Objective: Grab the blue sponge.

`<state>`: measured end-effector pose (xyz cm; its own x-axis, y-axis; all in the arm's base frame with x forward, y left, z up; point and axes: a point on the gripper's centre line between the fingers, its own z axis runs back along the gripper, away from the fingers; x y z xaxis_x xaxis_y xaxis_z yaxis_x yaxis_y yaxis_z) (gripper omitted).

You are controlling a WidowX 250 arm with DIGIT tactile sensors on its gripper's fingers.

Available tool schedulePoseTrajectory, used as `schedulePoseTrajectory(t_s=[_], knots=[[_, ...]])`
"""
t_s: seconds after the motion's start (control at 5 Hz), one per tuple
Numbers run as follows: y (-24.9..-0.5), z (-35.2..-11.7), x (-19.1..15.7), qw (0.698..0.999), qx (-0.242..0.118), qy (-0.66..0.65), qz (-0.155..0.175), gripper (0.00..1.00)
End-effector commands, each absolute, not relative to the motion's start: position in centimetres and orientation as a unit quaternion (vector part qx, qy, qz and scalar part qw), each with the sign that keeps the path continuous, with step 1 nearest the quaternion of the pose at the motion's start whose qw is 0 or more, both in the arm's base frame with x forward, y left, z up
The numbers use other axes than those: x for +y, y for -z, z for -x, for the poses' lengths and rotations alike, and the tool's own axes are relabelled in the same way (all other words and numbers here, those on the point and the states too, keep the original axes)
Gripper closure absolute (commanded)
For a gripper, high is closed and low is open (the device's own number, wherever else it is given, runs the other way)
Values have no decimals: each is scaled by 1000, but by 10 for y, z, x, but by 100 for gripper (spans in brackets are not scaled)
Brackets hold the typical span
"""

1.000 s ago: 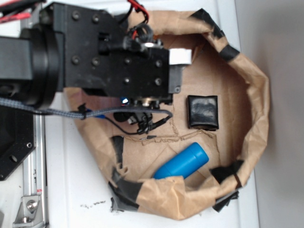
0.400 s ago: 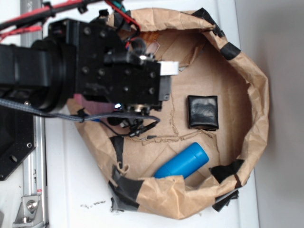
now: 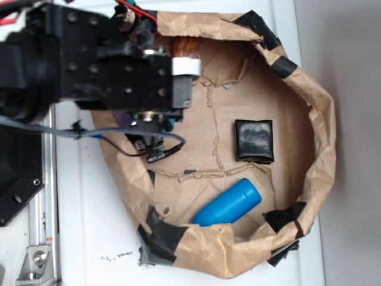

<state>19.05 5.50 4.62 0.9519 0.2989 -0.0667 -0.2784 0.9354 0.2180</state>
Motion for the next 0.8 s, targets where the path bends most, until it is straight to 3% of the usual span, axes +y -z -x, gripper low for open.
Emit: schedulePoseTrajectory(t_s=[0.0, 0.6], knots=[[-42, -188, 77, 986, 14, -126, -108, 0], [-31, -196, 88, 990, 8, -98, -105, 0]])
